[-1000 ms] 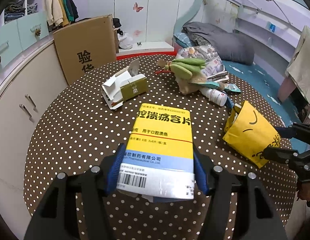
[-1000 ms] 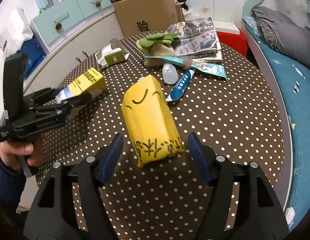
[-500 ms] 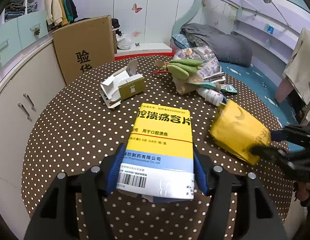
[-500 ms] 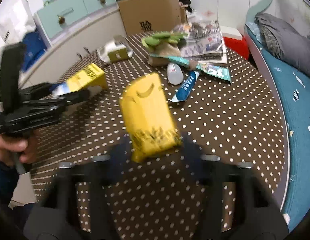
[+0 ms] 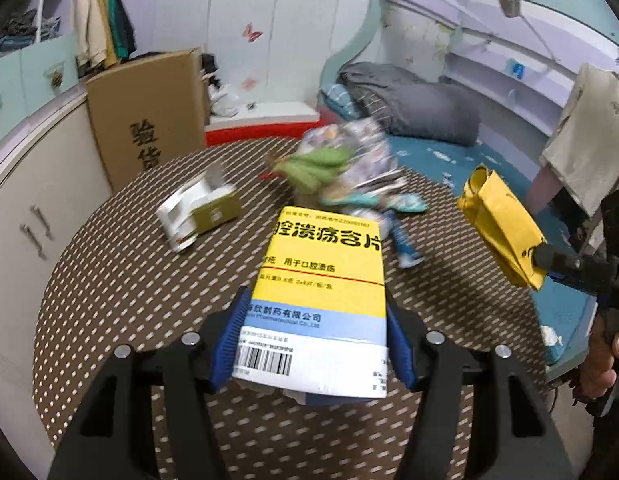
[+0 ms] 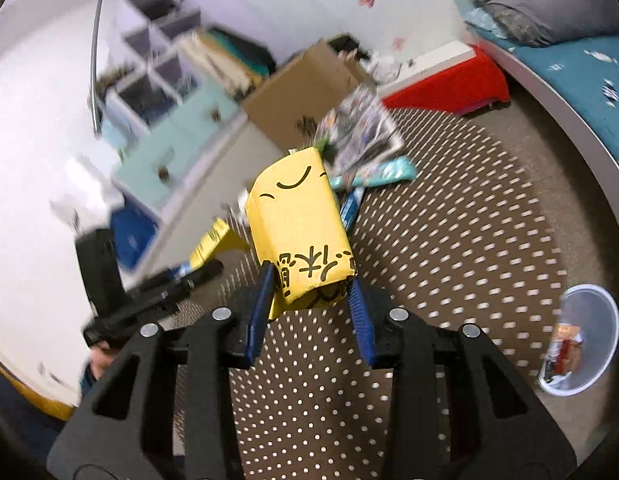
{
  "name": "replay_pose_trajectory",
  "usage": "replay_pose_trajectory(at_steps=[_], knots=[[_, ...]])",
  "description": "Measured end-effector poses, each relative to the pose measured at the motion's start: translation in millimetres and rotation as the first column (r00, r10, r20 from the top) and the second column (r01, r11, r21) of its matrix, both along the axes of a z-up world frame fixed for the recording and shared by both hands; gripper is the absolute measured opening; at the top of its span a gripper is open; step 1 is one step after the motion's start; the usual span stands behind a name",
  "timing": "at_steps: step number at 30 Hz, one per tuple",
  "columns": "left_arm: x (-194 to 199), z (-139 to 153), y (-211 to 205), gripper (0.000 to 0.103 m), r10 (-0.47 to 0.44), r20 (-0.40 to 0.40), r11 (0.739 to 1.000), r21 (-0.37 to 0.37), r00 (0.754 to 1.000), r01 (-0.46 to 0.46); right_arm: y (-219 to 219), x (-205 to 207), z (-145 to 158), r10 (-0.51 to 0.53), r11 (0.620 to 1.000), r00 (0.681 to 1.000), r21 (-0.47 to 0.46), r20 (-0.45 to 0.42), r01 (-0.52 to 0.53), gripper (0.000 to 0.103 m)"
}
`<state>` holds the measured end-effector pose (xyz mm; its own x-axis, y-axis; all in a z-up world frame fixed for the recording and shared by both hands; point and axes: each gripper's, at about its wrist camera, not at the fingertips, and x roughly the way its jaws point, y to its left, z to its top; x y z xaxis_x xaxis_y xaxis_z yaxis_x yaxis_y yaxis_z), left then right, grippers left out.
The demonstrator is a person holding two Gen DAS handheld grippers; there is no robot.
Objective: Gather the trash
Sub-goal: 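Carry both items to the blue bin and open both tools over it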
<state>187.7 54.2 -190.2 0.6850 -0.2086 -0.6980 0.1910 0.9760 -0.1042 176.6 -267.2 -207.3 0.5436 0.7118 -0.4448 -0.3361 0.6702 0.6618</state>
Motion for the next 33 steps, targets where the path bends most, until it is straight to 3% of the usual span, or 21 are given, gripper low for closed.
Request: replay_pose_trajectory(at_steps=[5,10,15,17,23,30,32,33], knots=[[11,18,-42,0.061,-0.061,0.034,0.998,-0.033,0.998,0.063,-43,-9,20,-0.180,0.980,0.983,-0.082,0.038,0.183,0.036],[22,34,-99,0.061,-0.149,0.061,0.987,-0.057,0.987,0.153,-91,-19,35,-0.357,0.913,0.930,-0.178,0.082,0.367,0.036],[36,41,-166,0.061,-0.245,0.070,0.965,-0.076,0.967,0.250,-134,-20,28,-0.480,0.833,0.874,-0.274,0.079,0.481,0.036],[40,39,-194,0.061,-0.283,0.063,0.954,-0.083,0.957,0.288,-150,-19,16,-0.523,0.795,0.850,-0.323,0.064,0.513,0.036],[52,17,-274,0.061,-0.380,-0.005,0.921,-0.092,0.925,0.378,-184,-9,-32,-0.591,0.749,0.806,-0.398,-0.038,0.530,0.037],[71,-13,-329,0.061,-0.416,-0.081,0.909,-0.076,0.906,0.411,-203,13,-110,-0.601,0.764,0.773,-0.427,-0.202,0.483,0.039],[75,-20,-341,0.061,-0.422,-0.098,0.907,-0.069,0.901,0.416,-207,22,-131,-0.600,0.771,0.763,-0.429,-0.242,0.470,0.044],[77,-24,-347,0.061,-0.424,-0.108,0.906,-0.063,0.899,0.419,-211,28,-146,-0.598,0.781,0.751,-0.415,-0.281,0.466,0.054]])
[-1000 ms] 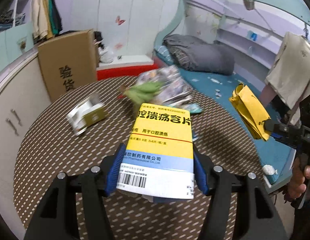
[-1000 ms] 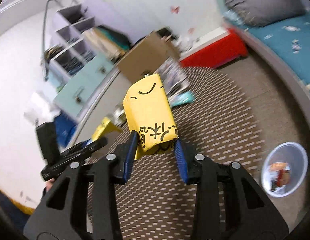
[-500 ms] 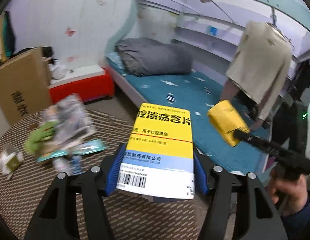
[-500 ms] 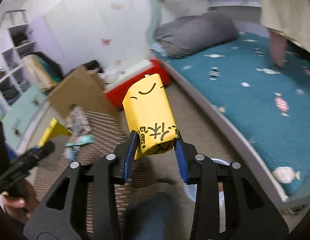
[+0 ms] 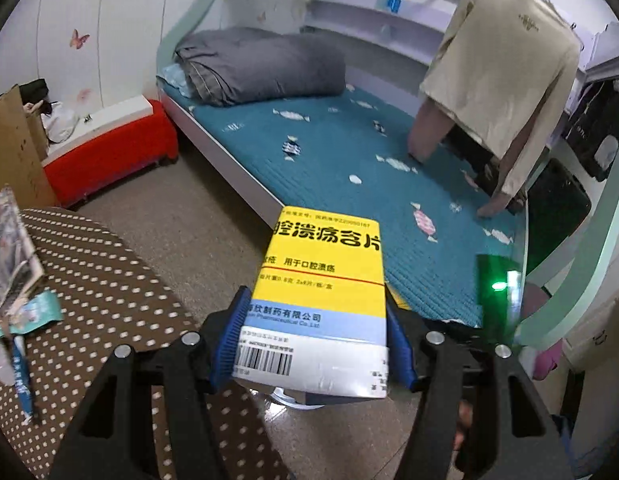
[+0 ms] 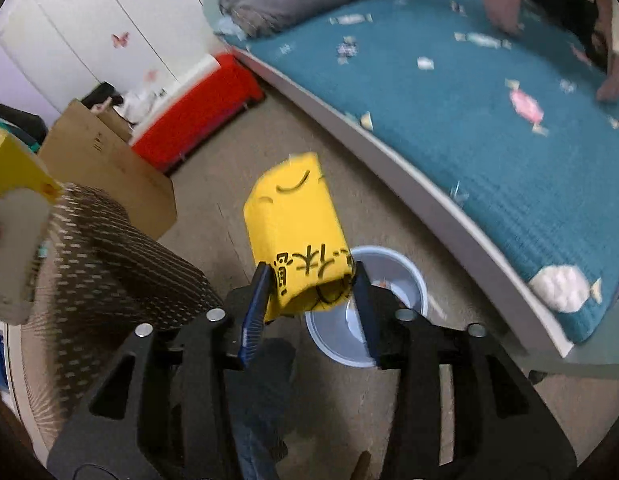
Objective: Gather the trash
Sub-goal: 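Carry both items to the blue bin and open both tools over it, then move both tools back toward the table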
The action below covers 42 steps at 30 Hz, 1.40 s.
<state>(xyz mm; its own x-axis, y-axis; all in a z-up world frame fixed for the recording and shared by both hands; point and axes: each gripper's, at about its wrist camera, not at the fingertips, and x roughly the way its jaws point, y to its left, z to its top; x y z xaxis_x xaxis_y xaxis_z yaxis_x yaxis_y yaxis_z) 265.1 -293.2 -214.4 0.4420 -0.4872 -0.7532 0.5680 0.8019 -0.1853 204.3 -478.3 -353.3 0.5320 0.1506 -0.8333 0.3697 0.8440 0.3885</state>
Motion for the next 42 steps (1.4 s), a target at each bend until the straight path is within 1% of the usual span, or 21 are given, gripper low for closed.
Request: replay_pose_trajectory(at_steps=[1,2,3,5,6,8,12,13,14,15,16,17,19,21,26,29,37,42], knots=[[3,-5,-8,0.061,-0.006,-0.011,1.000,0.011,1.000,0.006,-3,3,-8,-0.019,1.000,1.000,0.021,-0.008,0.019,0.068],[4,-9,-11,0.061,-0.009,-0.019,1.000,0.018,1.000,0.009,-8,4,-12,-0.037,0.999,0.999,0.035,-0.010,0.037,0.072],[6,-12,-16,0.061,-0.014,-0.028,1.000,0.025,1.000,0.015,-13,1,-15,-0.060,0.997,0.998,0.048,-0.011,0.061,0.073],[9,-18,-23,0.061,-0.027,-0.040,0.999,0.041,0.999,0.029,-24,-12,-12,-0.118,0.991,0.993,0.065,0.012,0.117,0.078],[10,-22,-28,0.061,-0.036,-0.046,0.998,0.046,0.998,0.038,-28,-18,-8,-0.141,0.988,0.990,0.071,0.028,0.138,0.081],[12,-30,-37,0.061,-0.052,-0.058,0.996,0.064,0.997,0.055,-37,-33,2,-0.179,0.982,0.982,0.076,0.062,0.174,0.081],[16,-47,-53,0.063,-0.074,-0.097,0.993,0.090,0.993,0.083,-52,-58,31,-0.229,0.973,0.964,0.048,0.137,0.224,0.085],[17,-52,-58,0.068,-0.083,-0.106,0.990,0.101,0.991,0.094,-55,-64,39,-0.237,0.972,0.960,0.039,0.152,0.234,0.087],[18,-55,-60,0.081,-0.089,-0.110,0.988,0.114,0.990,0.102,-56,-67,43,-0.242,0.970,0.956,0.034,0.163,0.240,0.087],[18,-57,-61,0.086,-0.089,-0.107,0.987,0.123,0.990,0.102,-58,-72,49,-0.248,0.969,0.952,0.032,0.180,0.246,0.088],[19,-58,-61,0.090,-0.084,-0.100,0.987,0.132,0.991,0.097,-59,-74,54,-0.251,0.968,0.949,0.032,0.192,0.249,0.089],[20,-59,-61,0.090,-0.073,-0.092,0.986,0.145,0.993,0.086,-59,-77,60,-0.251,0.968,0.946,0.028,0.204,0.251,0.089],[24,-58,-58,0.090,-0.055,-0.099,0.987,0.147,0.994,0.069,-58,-81,65,-0.247,0.968,0.945,0.018,0.216,0.250,0.093],[24,-53,-51,0.090,-0.039,-0.096,0.990,0.132,0.995,0.052,-54,-81,69,-0.239,0.970,0.947,0.001,0.215,0.244,0.097],[15,-31,-32,0.091,-0.015,-0.033,0.994,0.111,0.999,0.018,-35,-78,76,-0.227,0.969,0.954,-0.055,0.194,0.241,0.097],[7,-16,-18,0.091,0.001,-0.004,0.996,0.087,1.000,-0.001,-21,-76,87,-0.217,0.967,0.955,-0.090,0.203,0.238,0.097],[-12,25,26,0.091,0.049,0.081,0.998,0.033,0.996,-0.052,22,-73,137,-0.146,0.961,0.956,-0.191,0.253,0.197,0.097],[-25,51,66,0.091,0.093,0.129,0.996,-0.016,0.987,-0.092,52,-76,170,-0.102,0.952,0.948,-0.245,0.302,0.181,0.097]])
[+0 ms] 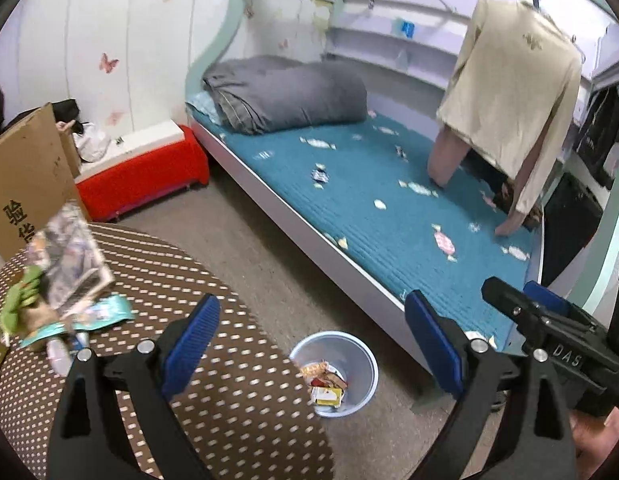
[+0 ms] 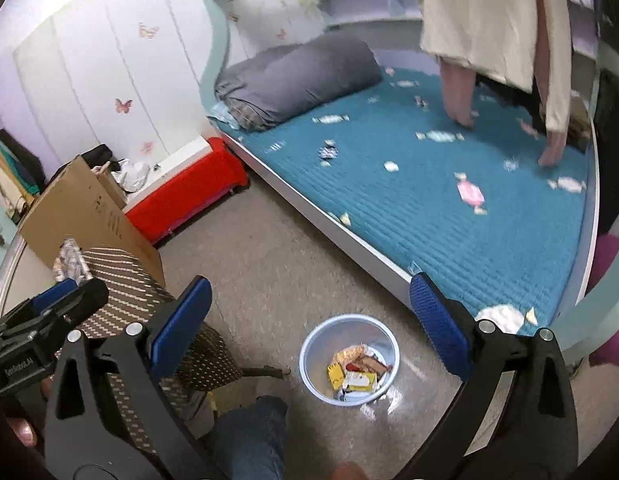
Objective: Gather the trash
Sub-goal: 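Move both tools back toward the table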
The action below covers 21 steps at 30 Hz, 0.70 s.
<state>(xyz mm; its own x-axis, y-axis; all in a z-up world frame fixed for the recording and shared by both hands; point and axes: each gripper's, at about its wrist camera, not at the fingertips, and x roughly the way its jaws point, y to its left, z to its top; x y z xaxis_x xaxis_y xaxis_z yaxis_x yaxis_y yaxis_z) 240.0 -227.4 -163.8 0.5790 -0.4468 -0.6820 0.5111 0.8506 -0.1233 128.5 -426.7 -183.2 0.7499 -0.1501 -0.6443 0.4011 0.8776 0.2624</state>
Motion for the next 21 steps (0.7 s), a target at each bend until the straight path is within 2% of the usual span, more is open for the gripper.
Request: replay_pose_trajectory(at_steps=[6,10,14,17,21], knots=[[-15,27,55,0.093,0.088,0.072,0.996,-0.038,0.994,-0.085,48,-5,47,0.081,0.996,0.992,-0.043,0.099,-0.077,0.097],[-25,40,95,0.093,0.174,0.110,0.984,-0.058,0.979,-0.168,87,-1,70,0.160,0.985,0.977,-0.086,0.141,-0.149,0.097],[-34,50,140,0.093,0.284,0.176,0.958,-0.077,0.942,-0.275,125,10,83,0.235,0.969,0.960,-0.115,0.150,-0.219,0.097],[-37,52,167,0.093,0.340,0.194,0.941,-0.078,0.920,-0.331,150,17,88,0.289,0.954,0.945,-0.125,0.156,-0.271,0.097],[-43,53,209,0.093,0.397,0.209,0.918,-0.095,0.894,-0.386,184,31,88,0.369,0.925,0.922,-0.146,0.117,-0.351,0.097]])
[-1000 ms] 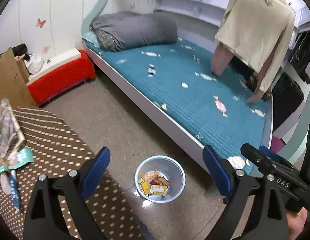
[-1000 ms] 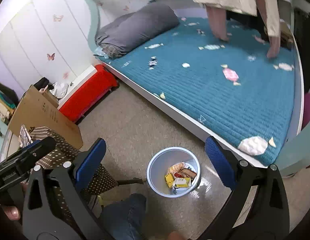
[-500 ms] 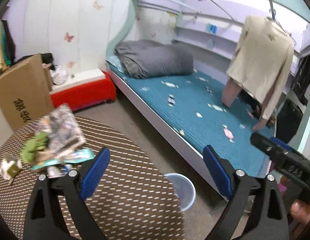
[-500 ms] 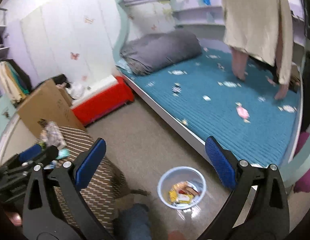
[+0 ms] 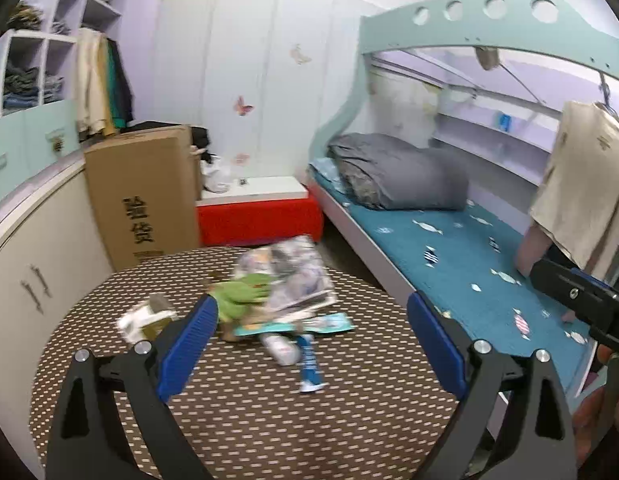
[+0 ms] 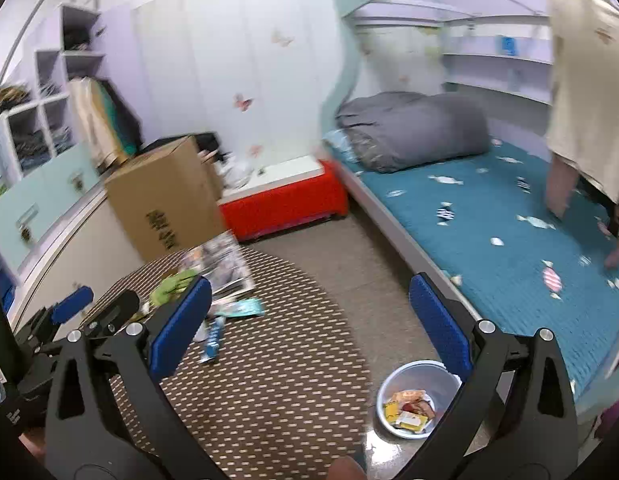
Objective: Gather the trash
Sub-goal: 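Move both tools back toward the table, then grasp the white-green box with the left tool while the right tool grasps the white bottle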
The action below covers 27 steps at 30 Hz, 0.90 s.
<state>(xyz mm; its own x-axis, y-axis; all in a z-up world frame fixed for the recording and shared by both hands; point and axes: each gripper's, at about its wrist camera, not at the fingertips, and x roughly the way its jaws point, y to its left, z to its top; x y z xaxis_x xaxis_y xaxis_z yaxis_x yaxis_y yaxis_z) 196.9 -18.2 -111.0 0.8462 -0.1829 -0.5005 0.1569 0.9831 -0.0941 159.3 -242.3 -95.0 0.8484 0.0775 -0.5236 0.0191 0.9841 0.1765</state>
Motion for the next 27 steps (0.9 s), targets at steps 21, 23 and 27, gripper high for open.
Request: replay_pose_trajectory(at_steps=[21,23,27], knots=[[53,-76,160,0.093,0.256,-0.147,0.966,0.085,0.955,-0.246,152,101,-93,0.352,0.923,0.902,-0.069,-0.251,-0.380,0.083],[69,-84,164,0.093,0.243,-0.165,0.969,0.092,0.956,-0.230,160,112,-105,0.370,0.913,0.887,-0.066,-0.278,-0.402,0.073],[100,-100,162,0.093,0.204,-0.196,0.975,0.133,0.959,-0.180,168,125,-121,0.385,0.904,0.869,-0.061,-0.310,-0.422,0.066]])
